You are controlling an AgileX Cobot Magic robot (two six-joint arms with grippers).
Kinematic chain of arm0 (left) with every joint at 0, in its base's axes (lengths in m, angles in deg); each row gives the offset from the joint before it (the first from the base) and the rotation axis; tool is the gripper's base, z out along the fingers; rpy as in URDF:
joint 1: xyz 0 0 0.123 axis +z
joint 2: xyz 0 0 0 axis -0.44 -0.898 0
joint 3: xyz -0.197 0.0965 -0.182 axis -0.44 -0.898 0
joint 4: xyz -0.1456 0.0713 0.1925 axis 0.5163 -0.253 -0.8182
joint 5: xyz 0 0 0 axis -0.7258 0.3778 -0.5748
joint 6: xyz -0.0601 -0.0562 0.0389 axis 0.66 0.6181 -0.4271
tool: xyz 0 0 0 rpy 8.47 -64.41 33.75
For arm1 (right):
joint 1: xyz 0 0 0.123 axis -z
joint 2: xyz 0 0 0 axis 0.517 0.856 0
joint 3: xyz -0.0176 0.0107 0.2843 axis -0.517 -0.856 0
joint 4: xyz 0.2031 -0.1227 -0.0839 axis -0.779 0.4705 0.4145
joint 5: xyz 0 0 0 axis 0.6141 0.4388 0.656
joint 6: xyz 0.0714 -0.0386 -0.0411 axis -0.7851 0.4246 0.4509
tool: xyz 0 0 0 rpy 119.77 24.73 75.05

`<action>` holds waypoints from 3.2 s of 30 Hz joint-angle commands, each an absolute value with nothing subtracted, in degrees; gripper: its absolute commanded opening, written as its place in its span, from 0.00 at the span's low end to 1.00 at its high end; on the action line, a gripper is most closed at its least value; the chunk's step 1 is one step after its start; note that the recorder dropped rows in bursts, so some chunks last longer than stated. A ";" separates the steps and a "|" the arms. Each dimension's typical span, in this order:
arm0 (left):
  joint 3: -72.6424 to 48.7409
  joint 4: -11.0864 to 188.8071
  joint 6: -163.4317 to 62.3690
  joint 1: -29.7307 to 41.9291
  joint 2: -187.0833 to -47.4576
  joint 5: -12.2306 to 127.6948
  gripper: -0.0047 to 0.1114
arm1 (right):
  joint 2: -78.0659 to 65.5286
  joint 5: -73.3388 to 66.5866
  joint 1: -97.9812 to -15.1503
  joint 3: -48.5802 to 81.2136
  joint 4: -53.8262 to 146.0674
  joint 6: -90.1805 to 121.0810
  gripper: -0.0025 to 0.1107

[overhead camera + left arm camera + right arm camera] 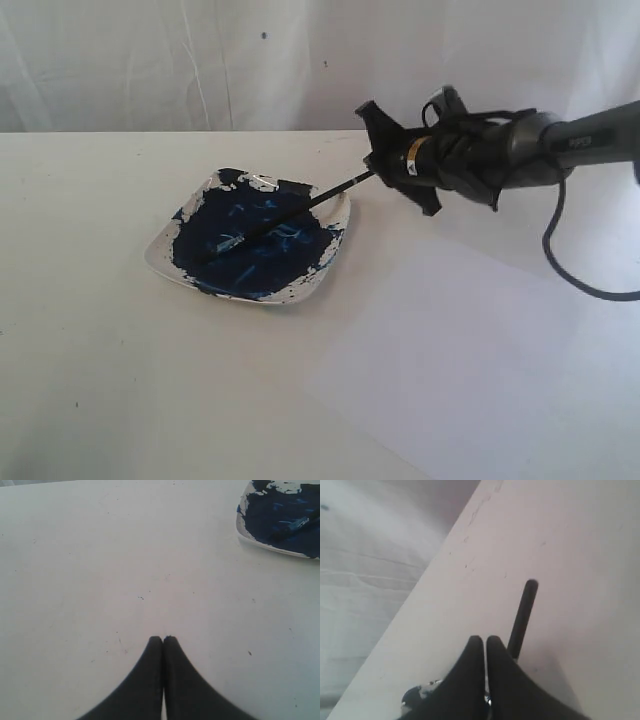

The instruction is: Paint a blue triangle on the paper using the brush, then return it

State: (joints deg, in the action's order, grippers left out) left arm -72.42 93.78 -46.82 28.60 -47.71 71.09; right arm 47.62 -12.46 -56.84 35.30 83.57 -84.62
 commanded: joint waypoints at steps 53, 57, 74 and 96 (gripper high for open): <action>-72.64 94.12 -46.57 28.13 -47.46 71.06 0.04 | 57.27 25.22 -56.31 60.24 25.64 -32.77 0.28; -72.64 94.12 -46.57 28.13 -47.46 71.06 0.04 | 58.37 24.56 -56.31 60.24 22.71 -31.83 0.30; -72.64 94.12 -46.57 28.13 -47.46 71.06 0.04 | 59.69 20.04 -56.31 60.24 20.26 -31.83 0.30; -72.64 94.12 -46.57 28.13 -47.46 71.06 0.04 | 60.36 16.34 -56.67 60.24 20.02 -31.87 0.30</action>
State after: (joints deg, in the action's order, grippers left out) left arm -72.42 93.78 -46.82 28.60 -47.71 71.09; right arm 60.46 17.30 -56.81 60.04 19.87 -32.45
